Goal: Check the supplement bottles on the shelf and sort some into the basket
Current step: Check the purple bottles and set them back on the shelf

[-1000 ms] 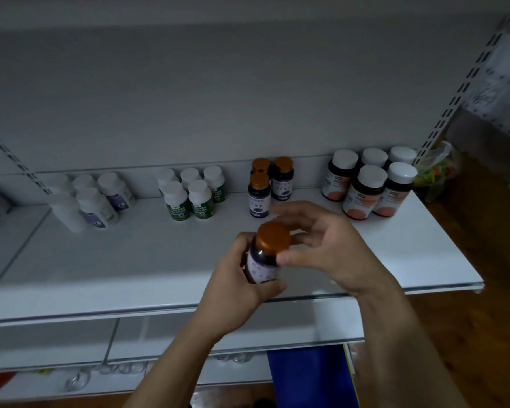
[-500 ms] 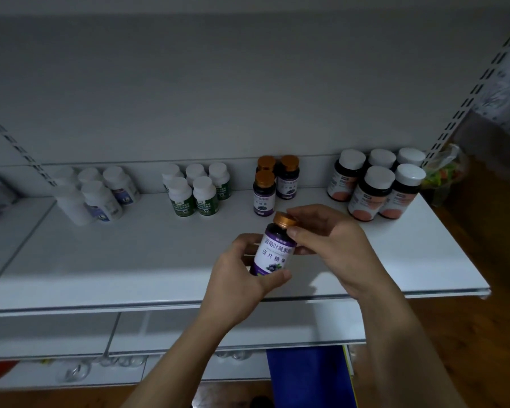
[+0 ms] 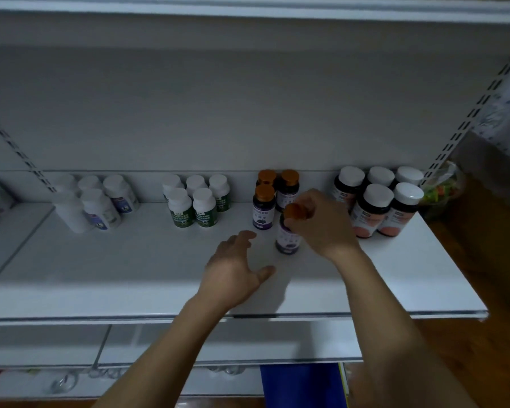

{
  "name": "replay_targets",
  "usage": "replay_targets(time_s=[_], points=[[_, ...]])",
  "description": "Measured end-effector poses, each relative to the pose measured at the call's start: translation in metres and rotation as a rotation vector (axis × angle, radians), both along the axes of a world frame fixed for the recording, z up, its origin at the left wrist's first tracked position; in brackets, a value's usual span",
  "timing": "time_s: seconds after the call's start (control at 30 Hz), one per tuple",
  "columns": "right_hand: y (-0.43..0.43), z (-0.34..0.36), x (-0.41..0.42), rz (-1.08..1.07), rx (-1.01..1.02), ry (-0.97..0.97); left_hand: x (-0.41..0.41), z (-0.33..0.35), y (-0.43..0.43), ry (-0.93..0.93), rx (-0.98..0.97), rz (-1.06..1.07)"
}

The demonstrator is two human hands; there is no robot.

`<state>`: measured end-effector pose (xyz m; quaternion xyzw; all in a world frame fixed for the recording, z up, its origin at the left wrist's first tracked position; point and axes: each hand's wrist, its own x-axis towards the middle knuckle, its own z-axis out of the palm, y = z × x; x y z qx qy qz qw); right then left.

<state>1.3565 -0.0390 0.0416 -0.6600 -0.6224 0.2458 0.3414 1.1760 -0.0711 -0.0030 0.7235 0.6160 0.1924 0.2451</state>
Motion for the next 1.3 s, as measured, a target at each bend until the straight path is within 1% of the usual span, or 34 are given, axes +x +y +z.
replay_targets(time_s=[0.07, 0.17, 0.33, 0.47, 0.53, 0.63, 0.73, 0.87, 1.0, 1.07, 1.17, 1.23, 1.3], points=[[0.021, -0.002, 0.006, -0.014, 0.039, -0.082, -0.006, 0.003, 0.009, 0.027, -0.042, 0.004], [0.049, -0.008, 0.010, -0.047, 0.019, -0.154, -0.011, 0.007, 0.018, 0.055, -0.095, -0.017], [0.074, -0.013, 0.007, -0.060, -0.059, -0.183, -0.016, 0.009, 0.023, 0.112, -0.102, -0.009], [0.071, -0.017, 0.005, -0.051, -0.063, -0.171, -0.022, 0.006, 0.022, 0.225, -0.032, -0.006], [0.069, -0.019, 0.005, -0.051, -0.065, -0.199, -0.026, 0.003, 0.022, 0.244, -0.028, -0.001], [0.066, -0.016, -0.001, -0.047, 0.046, -0.338, -0.031, 0.001, 0.021, 0.245, -0.018, 0.013], [0.061, -0.006, -0.019, 0.029, 0.187, -0.443, -0.034, 0.004, 0.022, 0.255, -0.024, 0.013], [0.068, -0.006, -0.040, 0.069, 0.153, -0.469, -0.037, 0.010, 0.020, 0.263, 0.003, 0.025], [0.081, -0.022, -0.049, 0.019, 0.184, -0.628, -0.041, 0.013, 0.014, 0.227, 0.050, 0.045], [0.077, -0.027, -0.052, -0.021, 0.261, -0.595, -0.043, 0.014, 0.009, 0.224, 0.079, 0.057], [0.060, -0.032, -0.053, 0.008, 0.294, -0.417, -0.046, 0.013, 0.000, 0.183, 0.151, 0.071], [0.043, -0.029, -0.049, 0.044, 0.245, -0.283, -0.046, 0.013, -0.004, 0.152, 0.168, 0.060], [0.023, -0.018, -0.044, 0.056, 0.144, -0.100, -0.045, 0.015, -0.007, 0.133, 0.144, 0.030]])
